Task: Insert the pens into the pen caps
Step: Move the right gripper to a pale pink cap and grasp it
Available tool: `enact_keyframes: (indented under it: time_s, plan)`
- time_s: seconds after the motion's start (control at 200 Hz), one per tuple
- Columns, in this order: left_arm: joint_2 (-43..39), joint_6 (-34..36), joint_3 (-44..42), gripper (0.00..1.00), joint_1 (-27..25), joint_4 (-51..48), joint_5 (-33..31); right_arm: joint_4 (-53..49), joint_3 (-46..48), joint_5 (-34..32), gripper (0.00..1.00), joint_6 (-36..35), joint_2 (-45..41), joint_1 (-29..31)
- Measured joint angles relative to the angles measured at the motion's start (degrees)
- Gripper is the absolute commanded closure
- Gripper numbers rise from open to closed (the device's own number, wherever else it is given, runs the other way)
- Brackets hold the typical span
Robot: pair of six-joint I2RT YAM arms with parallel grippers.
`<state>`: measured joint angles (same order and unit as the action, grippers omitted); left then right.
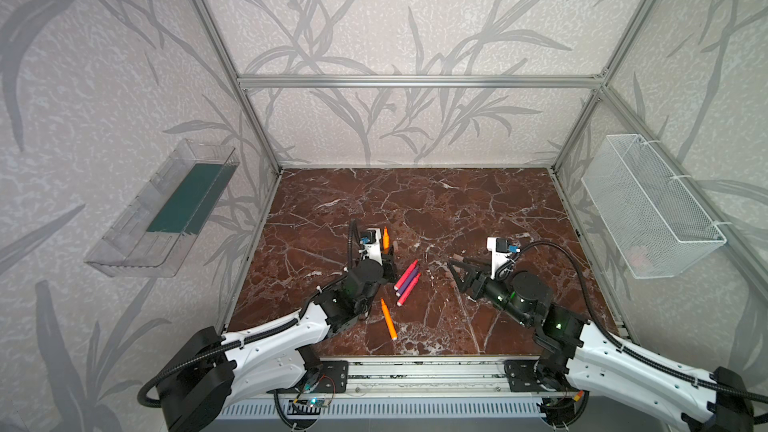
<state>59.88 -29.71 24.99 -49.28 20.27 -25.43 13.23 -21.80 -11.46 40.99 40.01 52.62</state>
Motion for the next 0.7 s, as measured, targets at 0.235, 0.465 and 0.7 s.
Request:
enact_keyframes:
  time_s: [0.235,0.465,0.7]
  plan:
    - [-4.72,-3.43,-0.04,1.0,0.11,-6.71,-0.63,-4.11,-1.84,-3.41,0.25,-3.45,6.32,0.0]
    - [-14.51,-3.63,-5.75,1.0,0.11,-5.77,-2.75,-4.52,-12.66,-4.04,0.27,-7.3,22.88,-0.02]
    - [-10.97,-2.25,-5.66,1.0,0.26,-9.86,-6.08,-4.09,-15.17,-4.59,0.33,-8.5,33.42,-0.02]
